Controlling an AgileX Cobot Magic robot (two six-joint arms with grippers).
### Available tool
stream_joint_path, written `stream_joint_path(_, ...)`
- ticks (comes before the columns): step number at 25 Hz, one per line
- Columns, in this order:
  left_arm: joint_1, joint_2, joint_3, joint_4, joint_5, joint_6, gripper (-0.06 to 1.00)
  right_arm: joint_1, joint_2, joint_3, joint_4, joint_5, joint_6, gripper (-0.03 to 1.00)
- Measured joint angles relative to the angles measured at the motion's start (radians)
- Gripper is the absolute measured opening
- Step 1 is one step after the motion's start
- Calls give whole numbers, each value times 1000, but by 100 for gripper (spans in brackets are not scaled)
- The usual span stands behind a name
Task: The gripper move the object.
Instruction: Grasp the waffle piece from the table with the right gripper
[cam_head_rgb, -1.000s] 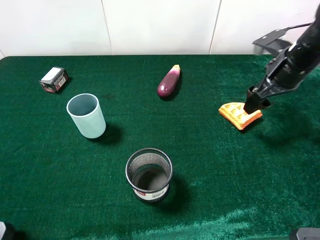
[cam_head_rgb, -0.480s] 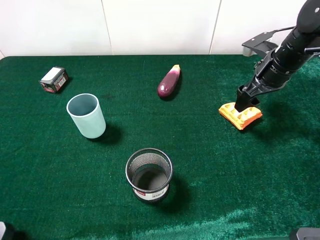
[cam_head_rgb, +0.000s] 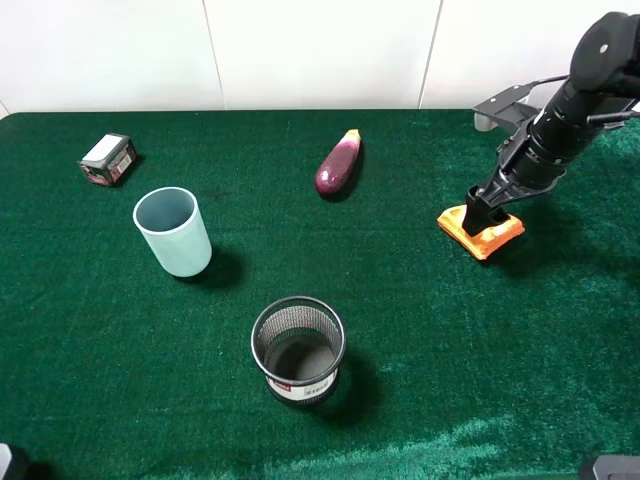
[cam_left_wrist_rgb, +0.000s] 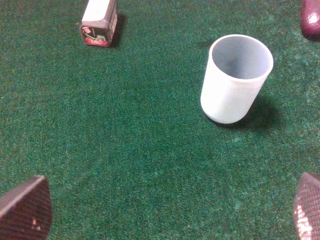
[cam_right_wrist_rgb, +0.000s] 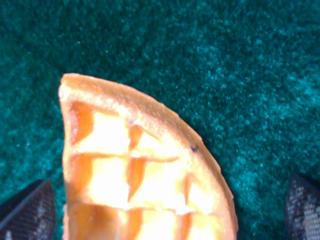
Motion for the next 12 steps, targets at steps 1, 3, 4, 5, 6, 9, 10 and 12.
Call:
stream_joint_path(1, 0, 0, 0, 0, 0, 0, 98, 0, 6, -3, 0, -1, 0, 70)
stream_joint_path(3, 0, 0, 0, 0, 0, 0, 98, 0, 18, -15, 2, -3, 0, 70)
stream_joint_path(4, 0, 0, 0, 0, 0, 0, 98, 0, 24, -19, 10, -4, 0, 70)
stream_joint_path(5, 0, 0, 0, 0, 0, 0, 98, 0, 31, -22, 18, -2, 0, 70)
stream_joint_path(6, 0, 0, 0, 0, 0, 0, 98, 0, 38, -29, 23, 0, 0, 70)
stream_joint_path(9, 0, 0, 0, 0, 0, 0, 98, 0, 56, -37, 41, 0, 0, 70)
stream_joint_path(10, 0, 0, 0, 0, 0, 0, 98, 0, 57, -37, 45, 2, 0, 70)
stream_joint_path(12, 0, 0, 0, 0, 0, 0, 98, 0, 60, -37, 54, 11, 0, 70)
